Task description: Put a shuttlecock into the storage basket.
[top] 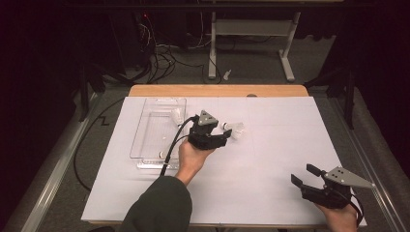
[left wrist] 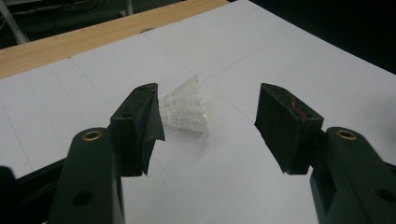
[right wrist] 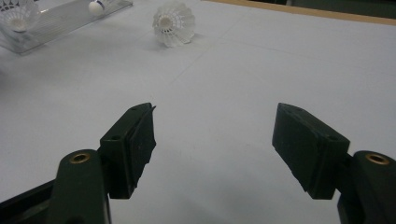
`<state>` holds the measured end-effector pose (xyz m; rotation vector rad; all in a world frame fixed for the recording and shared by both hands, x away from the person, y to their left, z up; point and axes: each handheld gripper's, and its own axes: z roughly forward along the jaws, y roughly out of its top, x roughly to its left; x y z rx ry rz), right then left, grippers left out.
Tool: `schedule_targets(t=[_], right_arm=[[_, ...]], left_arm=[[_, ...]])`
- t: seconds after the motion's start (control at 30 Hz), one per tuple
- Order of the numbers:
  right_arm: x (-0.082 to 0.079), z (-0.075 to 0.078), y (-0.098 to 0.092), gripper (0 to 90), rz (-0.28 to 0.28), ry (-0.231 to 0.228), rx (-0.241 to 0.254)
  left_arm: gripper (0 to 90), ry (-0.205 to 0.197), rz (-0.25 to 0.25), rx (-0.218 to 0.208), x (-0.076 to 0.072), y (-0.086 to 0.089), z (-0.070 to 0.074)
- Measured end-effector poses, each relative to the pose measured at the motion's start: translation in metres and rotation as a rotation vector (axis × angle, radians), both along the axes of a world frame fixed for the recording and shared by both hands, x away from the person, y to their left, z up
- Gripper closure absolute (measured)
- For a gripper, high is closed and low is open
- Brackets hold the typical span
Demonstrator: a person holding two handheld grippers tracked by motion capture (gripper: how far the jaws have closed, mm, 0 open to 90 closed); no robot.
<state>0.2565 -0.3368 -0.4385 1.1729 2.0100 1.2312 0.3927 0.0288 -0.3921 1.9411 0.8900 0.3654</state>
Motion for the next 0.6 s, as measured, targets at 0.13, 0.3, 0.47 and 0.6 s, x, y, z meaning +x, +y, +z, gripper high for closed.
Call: schedule_targets(t=[0.13, 0.3, 0.47, 0.6], right_arm=[[0.0, 0.0, 0.0, 30.3, 0.0, -0.001, 0.0], [0.0, 0.0, 0.0, 30.3, 0.001, -0.001, 0.0], [0.0, 0.0, 0.0, 30.3, 0.001, -0.001, 0.001], [0.0, 0.0, 0.0, 30.3, 0.002, -0.001, 0.0]], left_arm=[[40.9, 0.007, -0.001, -0.003, 0.003, -0.004, 0.0], [41.5, 0.023, 0.005, 0.006, 0.007, -0.007, -0.001], [41.5, 0.034, 0.006, 0.013, 0.012, -0.01, -0.002], [41.3, 0.044, 0.011, 0.016, 0.016, -0.012, -0.001]])
